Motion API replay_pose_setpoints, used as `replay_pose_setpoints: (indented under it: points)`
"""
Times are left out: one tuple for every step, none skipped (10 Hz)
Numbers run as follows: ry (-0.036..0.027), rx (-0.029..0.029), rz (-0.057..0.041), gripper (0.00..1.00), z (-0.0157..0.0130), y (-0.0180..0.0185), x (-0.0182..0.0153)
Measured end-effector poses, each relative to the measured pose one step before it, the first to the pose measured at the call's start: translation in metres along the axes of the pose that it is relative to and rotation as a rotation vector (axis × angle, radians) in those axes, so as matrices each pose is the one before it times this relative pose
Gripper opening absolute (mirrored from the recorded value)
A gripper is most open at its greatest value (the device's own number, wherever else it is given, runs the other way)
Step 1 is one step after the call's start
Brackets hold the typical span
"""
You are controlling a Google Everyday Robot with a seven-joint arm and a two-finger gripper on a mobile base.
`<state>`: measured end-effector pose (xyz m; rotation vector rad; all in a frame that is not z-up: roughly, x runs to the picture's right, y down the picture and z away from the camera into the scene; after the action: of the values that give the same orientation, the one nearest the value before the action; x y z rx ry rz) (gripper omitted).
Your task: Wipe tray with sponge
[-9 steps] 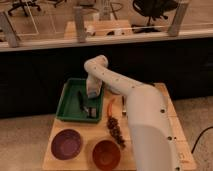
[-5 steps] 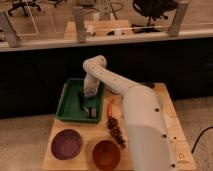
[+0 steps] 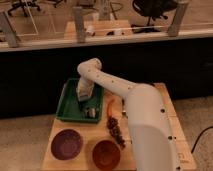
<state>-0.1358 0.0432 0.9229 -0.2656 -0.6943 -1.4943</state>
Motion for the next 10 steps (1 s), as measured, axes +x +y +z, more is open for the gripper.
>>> replay_pose_setpoints:
  points:
    - [-0.00237,-0.01263,-0.00638,0.00,-0.00326,0.00255,-0.00991]
    - [0.00159,-0.01448,0.00293,0.00,-0.00516,0.00965,-0.00682]
    - [0.00072,-0.00936,0.00122,0.00,-0.00376,0.00585,-0.00434]
    - [0.00239,-0.01046,0.00301,0.00,-0.00500,0.00575,-0.00402]
    - [0.00122,-0.01024,0.00485,0.00,-0.00359,0.00486,-0.00309]
    - [0.00029,-0.01184,0.00550,0.00,-0.00176,0.00375,-0.00206]
    - [0.00017,-0.01188,0.01128,0.00,-0.00098,0.00510,0.00101]
    - [0.00119,-0.00645,0.01328,0.00,0.00153,0.00522,0.00479]
    - [-0.00255,-0.01142,0.01939,0.00,0.00534,0.00730,0.00873]
    - [0.00015,-0.00543,0.01261,0.00,0.00598,0.00278,0.01054]
